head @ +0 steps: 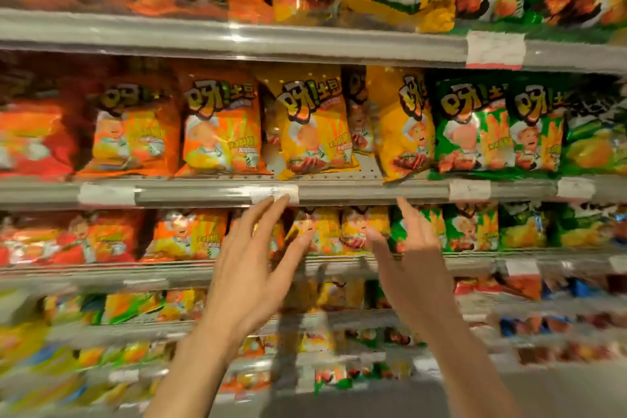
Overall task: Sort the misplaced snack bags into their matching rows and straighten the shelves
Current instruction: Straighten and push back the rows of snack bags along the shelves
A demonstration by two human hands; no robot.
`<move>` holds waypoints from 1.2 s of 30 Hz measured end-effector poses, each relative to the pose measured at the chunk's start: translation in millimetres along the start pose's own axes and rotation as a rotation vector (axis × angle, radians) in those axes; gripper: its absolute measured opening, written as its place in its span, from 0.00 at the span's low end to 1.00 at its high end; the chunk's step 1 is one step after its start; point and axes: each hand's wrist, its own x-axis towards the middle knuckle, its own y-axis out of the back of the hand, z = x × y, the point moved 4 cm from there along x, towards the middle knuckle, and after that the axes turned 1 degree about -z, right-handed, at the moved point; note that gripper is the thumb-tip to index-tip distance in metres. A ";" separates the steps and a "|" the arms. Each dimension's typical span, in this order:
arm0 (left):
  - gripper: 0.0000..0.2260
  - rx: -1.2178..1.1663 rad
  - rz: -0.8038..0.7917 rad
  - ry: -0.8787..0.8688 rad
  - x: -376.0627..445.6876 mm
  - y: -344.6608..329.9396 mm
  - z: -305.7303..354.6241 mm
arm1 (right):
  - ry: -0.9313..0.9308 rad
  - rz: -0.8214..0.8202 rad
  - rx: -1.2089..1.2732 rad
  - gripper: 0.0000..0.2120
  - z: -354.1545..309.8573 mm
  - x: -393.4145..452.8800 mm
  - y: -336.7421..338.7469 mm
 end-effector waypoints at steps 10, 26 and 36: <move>0.28 0.025 0.132 0.195 -58.1 92.2 -105.6 | -0.135 -0.264 0.020 0.37 -93.2 -52.2 -97.0; 0.24 0.114 0.304 0.294 9.9 215.0 -225.2 | 0.282 -0.259 0.362 0.29 -233.9 42.8 -251.0; 0.24 0.018 0.397 0.342 44.1 299.8 -312.9 | 0.266 -0.260 0.424 0.32 -321.5 74.6 -321.0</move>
